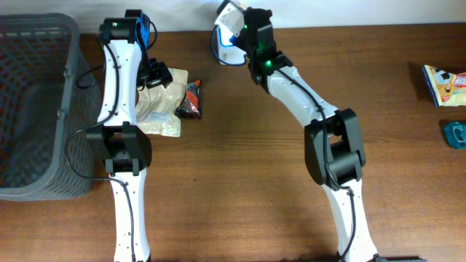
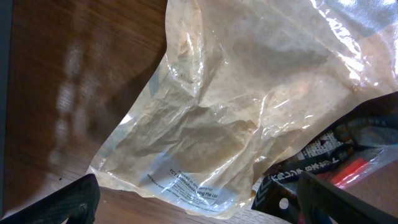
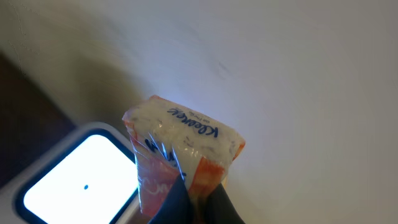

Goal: Scan the item barcode
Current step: 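Carry the Kleenex pack to the right edge beside the mouthwash and release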

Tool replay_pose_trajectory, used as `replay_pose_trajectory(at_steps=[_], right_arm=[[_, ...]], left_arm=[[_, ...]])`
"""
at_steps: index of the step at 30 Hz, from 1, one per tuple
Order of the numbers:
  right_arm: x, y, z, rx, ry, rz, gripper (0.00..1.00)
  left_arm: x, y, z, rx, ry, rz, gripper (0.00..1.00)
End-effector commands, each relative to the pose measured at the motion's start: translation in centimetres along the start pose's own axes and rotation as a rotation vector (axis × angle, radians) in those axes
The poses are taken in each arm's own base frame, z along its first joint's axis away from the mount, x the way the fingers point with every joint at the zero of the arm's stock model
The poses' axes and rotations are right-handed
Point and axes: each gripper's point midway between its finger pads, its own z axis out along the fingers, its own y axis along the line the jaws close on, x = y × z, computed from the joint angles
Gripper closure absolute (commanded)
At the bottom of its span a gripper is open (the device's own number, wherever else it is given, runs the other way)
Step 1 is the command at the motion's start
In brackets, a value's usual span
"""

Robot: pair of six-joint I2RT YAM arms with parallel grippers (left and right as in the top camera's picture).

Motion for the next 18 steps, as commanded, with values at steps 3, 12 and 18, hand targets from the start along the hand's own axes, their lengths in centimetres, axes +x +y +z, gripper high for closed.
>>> replay_pose_trajectory(at_steps=[3, 12, 18], right_arm=[[3.1, -17.0, -5.9, 0.371, 0.139, 0.502, 0.96], [24.0, -30.4, -19.8, 0.834, 0.668, 0.862, 0.96], [35.2, -32.3, -26.4, 0.931, 0.823, 1.201, 0.96]], left_arm=[[-0.3, 0.0, -1.8, 0.022, -0.035, -0.017, 0.01], [-0.3, 0.1, -1.8, 0.022, -0.035, -0.018, 0.01], [-0.3, 0.1, -1.8, 0.022, -0.035, -0.018, 0.01]])
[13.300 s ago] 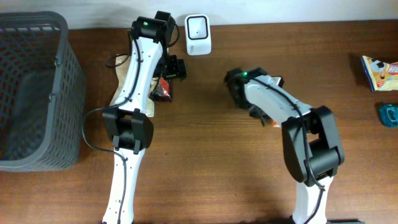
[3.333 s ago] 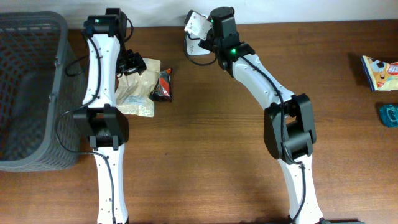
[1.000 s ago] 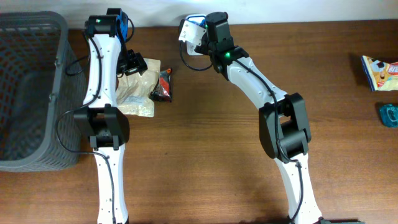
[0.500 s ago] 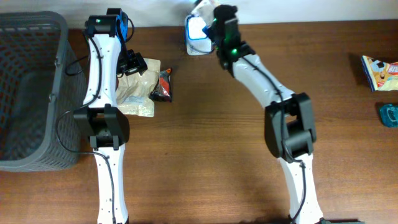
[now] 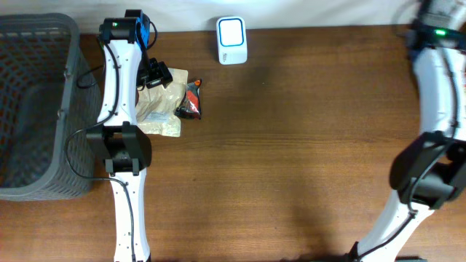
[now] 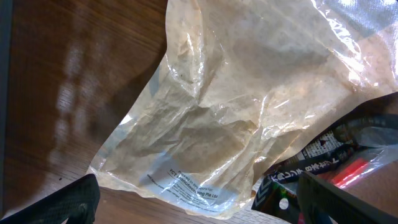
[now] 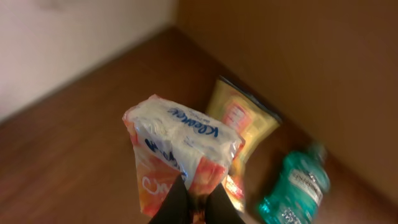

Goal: Scan the item barcode
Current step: 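Carry the Kleenex pack to the right edge beside the mouthwash and release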

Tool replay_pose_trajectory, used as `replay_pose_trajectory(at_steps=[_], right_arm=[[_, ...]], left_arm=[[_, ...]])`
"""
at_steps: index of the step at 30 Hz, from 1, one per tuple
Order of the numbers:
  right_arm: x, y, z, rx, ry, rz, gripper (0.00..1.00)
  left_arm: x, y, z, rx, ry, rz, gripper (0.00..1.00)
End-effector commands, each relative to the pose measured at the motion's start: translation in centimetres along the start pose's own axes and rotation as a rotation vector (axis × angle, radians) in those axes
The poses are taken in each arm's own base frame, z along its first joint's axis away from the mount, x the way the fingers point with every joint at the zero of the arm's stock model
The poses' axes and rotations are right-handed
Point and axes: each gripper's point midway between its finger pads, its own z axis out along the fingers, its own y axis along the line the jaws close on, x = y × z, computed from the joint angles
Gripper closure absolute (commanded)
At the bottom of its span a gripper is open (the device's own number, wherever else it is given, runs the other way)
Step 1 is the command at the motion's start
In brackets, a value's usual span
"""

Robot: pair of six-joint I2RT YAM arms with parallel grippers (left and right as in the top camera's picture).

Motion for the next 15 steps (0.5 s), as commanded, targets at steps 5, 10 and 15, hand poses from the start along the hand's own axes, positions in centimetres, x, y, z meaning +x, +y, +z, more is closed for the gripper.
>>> replay_pose_trajectory(at_steps=[5, 10, 15], right_arm=[[2.8, -6.8, 7.1, -0.057, 0.18, 0.322, 0.96], [4.8, -10.5, 10.3, 0.014, 0.23, 0.356, 0.95], [6.1, -11.9, 11.9, 0.043, 0.257, 0.367, 0.8]], left_arm=[[-0.3, 0.1, -1.8, 0.022, -0.035, -0.017, 0.01], [-0.3, 0.1, -1.8, 0.022, -0.035, -0.017, 0.01], [-0.3, 0.1, -1.8, 0.022, -0.035, -0.017, 0.01]])
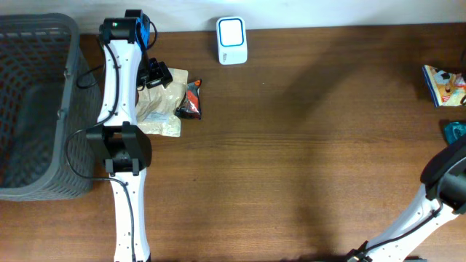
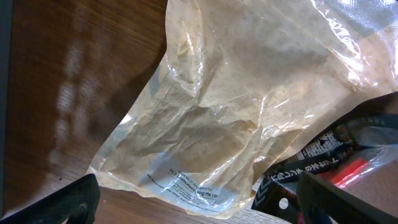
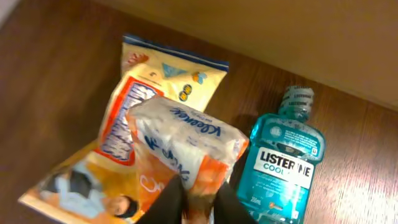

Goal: Scan the item barcode
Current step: 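Carry the Kleenex pack to the right edge beside the mouthwash and release, then grasp the black-and-orange snack packet with the left gripper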

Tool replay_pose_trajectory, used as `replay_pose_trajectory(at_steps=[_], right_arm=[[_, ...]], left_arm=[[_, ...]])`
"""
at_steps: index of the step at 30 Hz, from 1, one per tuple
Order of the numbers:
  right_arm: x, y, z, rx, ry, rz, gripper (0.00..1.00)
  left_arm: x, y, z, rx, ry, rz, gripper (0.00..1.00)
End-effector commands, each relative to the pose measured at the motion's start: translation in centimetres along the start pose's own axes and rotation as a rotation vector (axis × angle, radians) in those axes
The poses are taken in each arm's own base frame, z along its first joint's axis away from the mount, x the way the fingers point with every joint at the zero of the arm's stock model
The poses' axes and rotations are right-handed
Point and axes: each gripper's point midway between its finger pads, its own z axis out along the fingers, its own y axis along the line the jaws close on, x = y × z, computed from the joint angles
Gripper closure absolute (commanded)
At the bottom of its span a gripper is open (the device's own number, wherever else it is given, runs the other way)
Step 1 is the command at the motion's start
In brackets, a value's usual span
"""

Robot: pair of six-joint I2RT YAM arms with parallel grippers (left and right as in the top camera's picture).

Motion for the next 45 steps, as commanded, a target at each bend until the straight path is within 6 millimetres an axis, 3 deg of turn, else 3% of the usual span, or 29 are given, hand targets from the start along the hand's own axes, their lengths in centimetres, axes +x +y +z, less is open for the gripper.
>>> replay_pose_trajectory(at_steps=[1, 2, 7, 11, 16, 21, 24, 26, 27, 28, 31, 36, 38, 42, 45], right_arm=[[0.4, -0.4, 1.0, 0.005, 0.019, 0.017, 0.77], [0.5, -0.4, 1.1, 0.006, 0.022, 0.016, 0.72], [0.7, -0.5, 1.2, 0.009, 0.027, 0.013, 0.28], [0.4, -0.6, 0.4, 0.006, 0.024, -0.009, 0.16], [-2.3, 0.0, -4.0, -0.037, -0.053, -0.006, 0.13], [-4.3, 0.9, -11.1, -0.102, -0.125, -0.008, 0.13], [-3.4, 1.0, -15.7, -0.135, -0.106, -0.043, 0.13], [-2.8, 1.4, -17.1, -0.163, -0.092, -0.057, 0.13], [-2.4, 1.8, -17.9, -0.183, -0.082, -0.066, 0.11], [-2.0, 2.0, -18.6, -0.198, -0.071, -0.075, 0.01], [-0.4, 2.6, -19.5, -0.22, -0.022, -0.107, 0.02], [1.7, 2.0, -19.0, -0.191, 0.062, -0.14, 0.02], [2.0, 1.9, -19.0, -0.187, 0.072, -0.143, 0.02], [1.9, 1.9, -19.0, -0.187, 0.071, -0.143, 0.02], [1.9, 1.8, -19.0, -0.187, 0.071, -0.143, 0.02]], left_arm=[[-0.3, 0.1, -1.8, 0.022, -0.035, -0.017, 0.01], [-0.3, 0.1, -1.8, 0.022, -0.035, -0.018, 0.01], [-0.3, 0.1, -1.8, 0.022, -0.035, -0.018, 0.01], [-0.3, 0.1, -1.8, 0.022, -0.035, -0.018, 0.01], [-0.3, 0.1, -1.8, 0.022, -0.035, -0.018, 0.01], [-0.3, 0.1, -1.8, 0.022, -0.035, -0.018, 0.01], [-0.3, 0.1, -1.8, 0.022, -0.035, -0.018, 0.01], [-0.3, 0.1, -1.8, 0.022, -0.035, -0.018, 0.01], [-0.3, 0.0, -1.8, 0.022, -0.035, -0.017, 0.01], [-0.3, 0.0, -1.8, 0.022, -0.035, -0.017, 0.01], [-0.3, 0.0, -1.8, 0.023, -0.036, -0.017, 0.01], [-0.2, -0.7, -1.8, 0.061, -0.026, -0.017, 0.01], [1.0, -2.5, -2.0, 0.169, 0.039, 0.003, 0.01], [4.2, -8.5, -4.4, 0.536, 0.169, 0.207, 0.01], [5.8, -10.5, -4.7, 0.556, 0.15, 0.37, 0.01]])
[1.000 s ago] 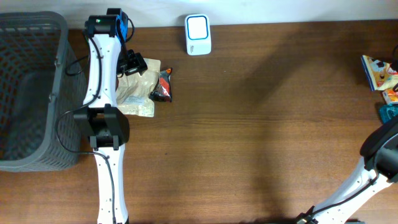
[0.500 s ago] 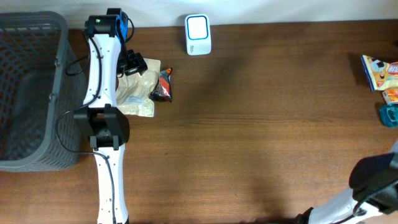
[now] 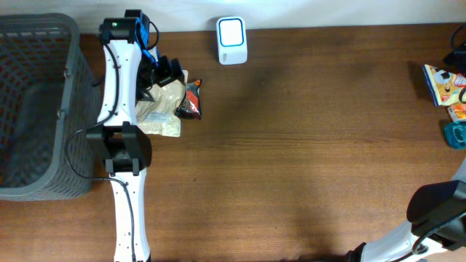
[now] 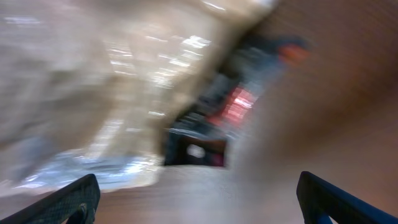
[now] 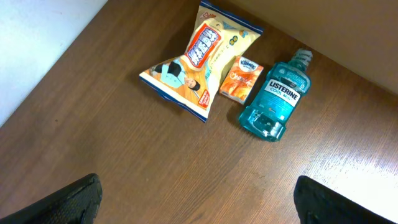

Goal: Scan the item barcode
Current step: 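Grasp the black-and-orange snack packet with the left gripper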

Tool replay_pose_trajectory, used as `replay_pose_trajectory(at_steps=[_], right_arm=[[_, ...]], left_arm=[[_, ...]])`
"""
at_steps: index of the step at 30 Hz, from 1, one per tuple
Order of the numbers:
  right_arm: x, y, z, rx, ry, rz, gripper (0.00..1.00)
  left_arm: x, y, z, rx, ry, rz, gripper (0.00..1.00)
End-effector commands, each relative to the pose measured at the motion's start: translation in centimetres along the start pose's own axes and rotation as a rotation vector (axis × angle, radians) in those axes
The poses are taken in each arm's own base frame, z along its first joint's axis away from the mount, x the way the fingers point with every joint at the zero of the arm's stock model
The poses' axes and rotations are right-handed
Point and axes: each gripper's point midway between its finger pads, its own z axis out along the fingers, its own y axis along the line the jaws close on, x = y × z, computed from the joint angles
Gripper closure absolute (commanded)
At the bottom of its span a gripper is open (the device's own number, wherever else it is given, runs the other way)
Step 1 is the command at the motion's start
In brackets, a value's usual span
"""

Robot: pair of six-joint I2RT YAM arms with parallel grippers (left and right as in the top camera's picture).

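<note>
The Kleenex tissue pack [image 5: 241, 78] lies flat on the table between a yellow snack bag [image 5: 202, 59] and a teal Listerine bottle [image 5: 277, 102]. High above them my right gripper [image 5: 196, 199] is open and holds nothing. The white scanner [image 3: 231, 30] stands at the table's far edge. My left gripper [image 4: 199, 199] is open over a dark red-printed packet [image 4: 217, 118] and a clear crinkled bag [image 4: 93, 93]; its view is blurred. In the overhead view the left gripper [image 3: 169, 73] hovers at those bags.
A grey mesh basket [image 3: 36, 109] fills the left end of the table, beside the left arm. The snack bag [image 3: 440, 84], tissue pack [image 3: 459, 110] and bottle [image 3: 455, 135] sit at the table's right edge.
My right gripper was shut on the tissue pack low over the snack bag and bottle; now it is open and higher, with the pack lying between them. My left gripper has shifted toward the dark packet.
My right gripper held the tissue pack at the lit scanner. Then it held the pack at the far right end of the table, then low over the snack bag and bottle. Now the pack lies there, released. My left gripper stayed open over the clear bag until now.
</note>
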Motion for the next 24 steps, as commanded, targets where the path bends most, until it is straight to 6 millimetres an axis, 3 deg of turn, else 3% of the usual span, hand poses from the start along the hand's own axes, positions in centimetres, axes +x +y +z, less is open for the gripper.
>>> replay_pose_trajectory(at_steps=[1, 6, 11, 16, 20, 24], right_arm=[[0.0, 0.3, 0.0, -0.005, 0.001, -0.003, 0.02], [0.0, 0.3, 0.0, -0.005, 0.001, -0.003, 0.02], [0.0, 0.3, 0.0, -0.005, 0.001, -0.002, 0.02], [0.0, 0.3, 0.0, -0.005, 0.001, -0.002, 0.02], [0.0, 0.3, 0.0, -0.005, 0.001, -0.002, 0.01], [0.0, 0.3, 0.0, -0.005, 0.001, -0.002, 0.02]], left_arm=[[2.7, -5.7, -0.5, 0.132, 0.027, 0.283, 0.01], [3.6, -5.5, 1.9, -0.144, 0.002, 0.382, 0.01], [1.5, -5.4, 3.3, -0.345, -0.121, 0.456, 0.01], [-0.2, -3.8, 4.0, -0.374, -0.144, 0.432, 0.0], [-0.6, -2.1, 4.5, -0.352, -0.115, 0.392, 0.13], [0.5, -3.1, 6.6, -0.23, -0.039, 0.422, 0.12]])
